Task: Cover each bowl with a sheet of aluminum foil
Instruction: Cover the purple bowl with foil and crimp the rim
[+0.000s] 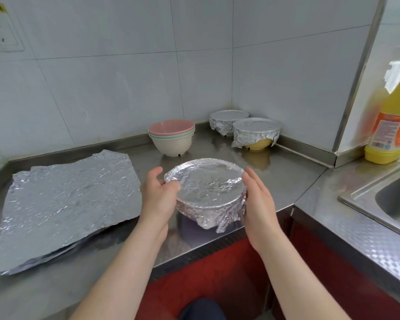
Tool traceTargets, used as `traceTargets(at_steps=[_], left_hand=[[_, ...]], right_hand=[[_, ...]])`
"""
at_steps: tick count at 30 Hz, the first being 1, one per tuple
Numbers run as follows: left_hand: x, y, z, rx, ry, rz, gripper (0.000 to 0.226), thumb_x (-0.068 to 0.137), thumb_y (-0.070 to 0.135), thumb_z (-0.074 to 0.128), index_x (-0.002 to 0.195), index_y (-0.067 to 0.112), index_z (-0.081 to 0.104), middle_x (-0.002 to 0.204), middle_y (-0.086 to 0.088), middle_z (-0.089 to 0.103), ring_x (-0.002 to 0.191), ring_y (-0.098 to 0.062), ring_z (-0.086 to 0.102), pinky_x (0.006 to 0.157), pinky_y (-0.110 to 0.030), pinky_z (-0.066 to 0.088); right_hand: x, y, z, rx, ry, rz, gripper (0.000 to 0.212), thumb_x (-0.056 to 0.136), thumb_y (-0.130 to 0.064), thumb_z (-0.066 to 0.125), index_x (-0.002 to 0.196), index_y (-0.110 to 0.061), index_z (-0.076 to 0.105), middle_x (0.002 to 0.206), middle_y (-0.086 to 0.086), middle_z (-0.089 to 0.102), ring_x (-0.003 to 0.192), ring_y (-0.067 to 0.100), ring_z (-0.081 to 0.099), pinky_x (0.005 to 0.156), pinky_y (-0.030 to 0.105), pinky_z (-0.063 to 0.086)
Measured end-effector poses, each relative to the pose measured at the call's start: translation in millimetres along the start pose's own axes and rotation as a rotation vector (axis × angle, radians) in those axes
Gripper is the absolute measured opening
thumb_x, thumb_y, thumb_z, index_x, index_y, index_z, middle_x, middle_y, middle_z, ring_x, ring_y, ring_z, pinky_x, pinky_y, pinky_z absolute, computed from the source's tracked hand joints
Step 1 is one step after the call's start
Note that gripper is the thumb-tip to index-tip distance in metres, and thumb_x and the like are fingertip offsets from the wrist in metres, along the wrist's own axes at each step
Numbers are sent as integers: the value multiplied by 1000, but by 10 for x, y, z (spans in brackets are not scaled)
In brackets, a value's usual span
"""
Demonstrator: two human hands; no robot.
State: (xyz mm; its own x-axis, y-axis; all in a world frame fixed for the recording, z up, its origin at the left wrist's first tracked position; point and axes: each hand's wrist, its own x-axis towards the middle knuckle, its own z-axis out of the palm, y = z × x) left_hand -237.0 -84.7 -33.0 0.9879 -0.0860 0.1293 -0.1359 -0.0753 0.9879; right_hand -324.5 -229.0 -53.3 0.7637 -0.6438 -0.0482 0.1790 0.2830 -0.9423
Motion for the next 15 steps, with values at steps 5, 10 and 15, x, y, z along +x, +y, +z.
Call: traceTargets(at_steps=[5, 10, 15], left_hand=[[214, 26, -46, -69, -90, -31, 50, 90, 16, 56, 139, 21, 48, 138, 2, 50, 122, -12, 49, 108, -33, 35], [264, -55, 98, -360, -85, -172, 28, 94, 16, 56, 120, 19, 64, 125, -2, 64, 114, -22, 61, 103, -45, 45], [247, -92, 117, -362, -53, -183, 26, 92, 18, 54, 114, 21, 68, 119, -3, 67, 111, -23, 63, 101, -47, 47]], right_hand=[[79, -21, 92, 2, 21, 11, 43, 98, -37, 50, 141, -34, 45, 145, -16, 43, 129, 5, 38, 102, 27, 30], [155, 43, 156, 74, 70, 34, 36, 101, -27, 45, 135, -31, 52, 142, -12, 48, 131, 10, 43, 112, 39, 34], [245, 59, 155, 130, 103, 62, 32, 97, -25, 52, 128, -26, 59, 133, -5, 58, 123, 18, 54, 108, 45, 41]])
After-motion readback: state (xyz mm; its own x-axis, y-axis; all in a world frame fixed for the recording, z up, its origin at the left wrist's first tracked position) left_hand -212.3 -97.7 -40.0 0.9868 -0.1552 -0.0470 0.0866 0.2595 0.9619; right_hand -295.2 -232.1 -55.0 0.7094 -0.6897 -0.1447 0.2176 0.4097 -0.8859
